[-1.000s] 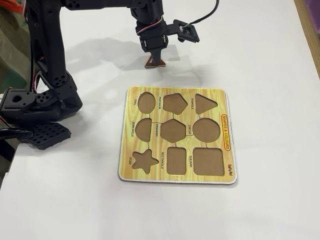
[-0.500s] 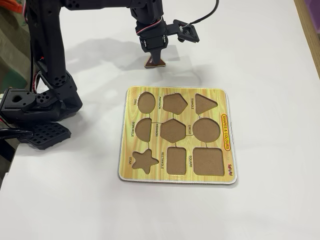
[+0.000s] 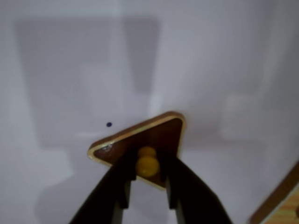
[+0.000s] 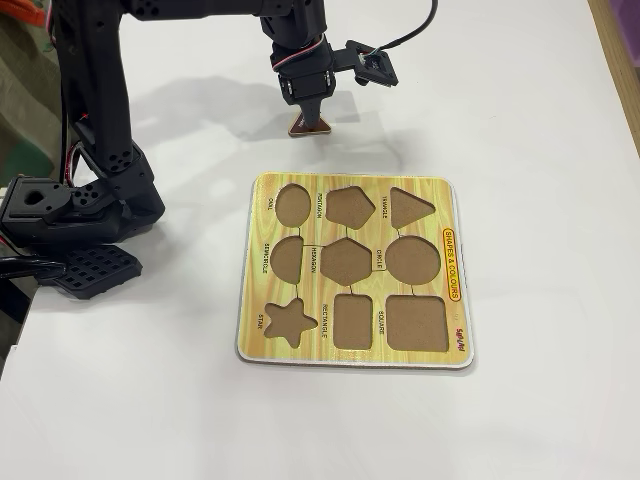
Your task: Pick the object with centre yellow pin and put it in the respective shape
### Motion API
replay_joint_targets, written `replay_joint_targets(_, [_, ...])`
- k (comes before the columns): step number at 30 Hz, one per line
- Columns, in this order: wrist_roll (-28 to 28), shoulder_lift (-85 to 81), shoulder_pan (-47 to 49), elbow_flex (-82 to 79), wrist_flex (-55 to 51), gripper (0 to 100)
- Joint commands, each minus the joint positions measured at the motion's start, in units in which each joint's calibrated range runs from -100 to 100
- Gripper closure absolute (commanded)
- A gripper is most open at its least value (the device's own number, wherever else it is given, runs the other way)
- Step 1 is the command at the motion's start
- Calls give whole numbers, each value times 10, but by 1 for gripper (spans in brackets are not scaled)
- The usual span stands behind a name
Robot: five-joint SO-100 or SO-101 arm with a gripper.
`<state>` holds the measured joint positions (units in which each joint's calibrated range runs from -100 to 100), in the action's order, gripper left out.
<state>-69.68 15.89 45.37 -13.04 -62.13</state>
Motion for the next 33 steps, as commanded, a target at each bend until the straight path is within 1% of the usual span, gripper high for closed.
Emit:
replay_joint_targets(1, [1,-35,-2,4,4,95])
replay_joint_targets(7, [2,-38,-11,8,4,95])
replay_joint_targets(12, [3,-75,-40,0,-4,95])
replay_joint_targets(15, [24,-91,-67,-13,4,94])
replay_joint_targets(19, [27,-108,-94,-21,-5,94])
replay_joint_targets(27, [71,-134,-148,-30,-5,94])
replay_joint_targets(33, [128,-141,-201,-30,3,94])
